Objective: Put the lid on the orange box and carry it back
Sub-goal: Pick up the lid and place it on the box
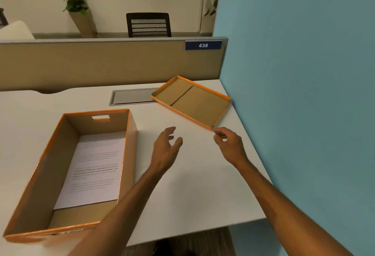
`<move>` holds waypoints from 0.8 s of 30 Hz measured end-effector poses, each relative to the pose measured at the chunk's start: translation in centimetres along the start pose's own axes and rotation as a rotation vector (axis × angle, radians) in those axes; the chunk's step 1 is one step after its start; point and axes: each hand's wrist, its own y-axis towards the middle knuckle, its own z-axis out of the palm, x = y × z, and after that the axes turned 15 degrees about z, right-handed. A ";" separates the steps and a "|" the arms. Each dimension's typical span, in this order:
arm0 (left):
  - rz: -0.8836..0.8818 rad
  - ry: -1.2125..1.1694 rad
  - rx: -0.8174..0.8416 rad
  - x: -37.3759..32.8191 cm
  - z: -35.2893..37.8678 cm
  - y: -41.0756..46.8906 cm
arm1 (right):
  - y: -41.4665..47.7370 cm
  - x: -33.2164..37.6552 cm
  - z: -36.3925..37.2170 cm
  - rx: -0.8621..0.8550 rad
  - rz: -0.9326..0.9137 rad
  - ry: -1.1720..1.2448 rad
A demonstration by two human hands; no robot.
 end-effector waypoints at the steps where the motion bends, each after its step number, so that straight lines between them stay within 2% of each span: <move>1: -0.018 -0.011 -0.004 0.3 0.6 0.5 | 0.7 -0.2 -0.1 -0.008 0.015 0.022; 8: -0.162 -0.140 -0.023 3.8 4.5 5.2 | 5.5 -1.4 0.8 -0.005 0.212 0.273; 15: -0.358 -0.300 -0.012 8.7 8.6 11.7 | 12.1 -2.7 3.1 -0.030 0.405 0.268; 20: -0.579 -0.457 -0.030 12.1 11.7 16.2 | 16.8 -4.1 4.9 -0.079 0.525 0.232; 24: -0.736 -0.575 -0.132 13.5 13.4 18.8 | 19.5 -4.6 6.0 -0.084 0.694 0.398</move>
